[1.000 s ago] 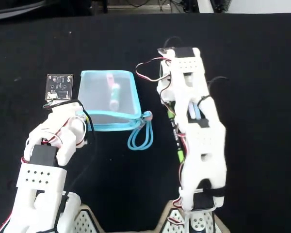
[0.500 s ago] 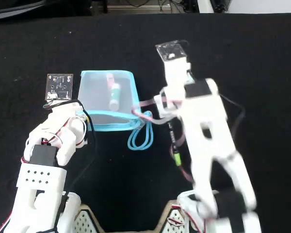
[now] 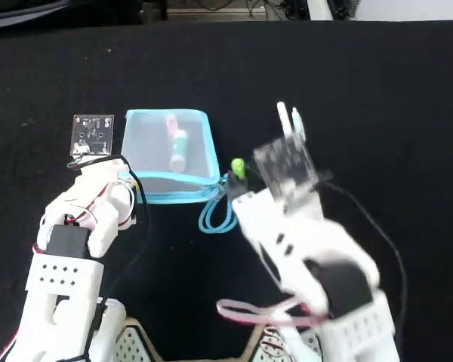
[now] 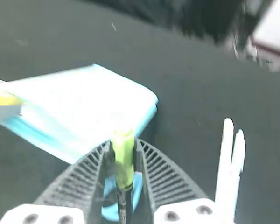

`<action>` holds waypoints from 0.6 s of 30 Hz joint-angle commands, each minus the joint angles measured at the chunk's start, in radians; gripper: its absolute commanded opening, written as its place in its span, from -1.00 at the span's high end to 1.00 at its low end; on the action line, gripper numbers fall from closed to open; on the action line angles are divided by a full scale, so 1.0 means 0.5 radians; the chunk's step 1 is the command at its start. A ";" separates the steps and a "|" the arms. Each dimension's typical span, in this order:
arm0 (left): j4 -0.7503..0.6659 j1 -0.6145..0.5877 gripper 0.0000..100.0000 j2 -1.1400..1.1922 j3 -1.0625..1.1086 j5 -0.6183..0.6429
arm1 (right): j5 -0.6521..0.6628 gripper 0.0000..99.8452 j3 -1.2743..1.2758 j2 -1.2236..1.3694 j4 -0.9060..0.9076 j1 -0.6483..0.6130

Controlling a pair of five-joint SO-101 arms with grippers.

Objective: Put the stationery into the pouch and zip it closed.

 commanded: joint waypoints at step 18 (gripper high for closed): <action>-0.018 -0.011 0.94 0.009 -0.023 0.015 | 0.015 0.97 0.634 -1.349 -0.568 -0.715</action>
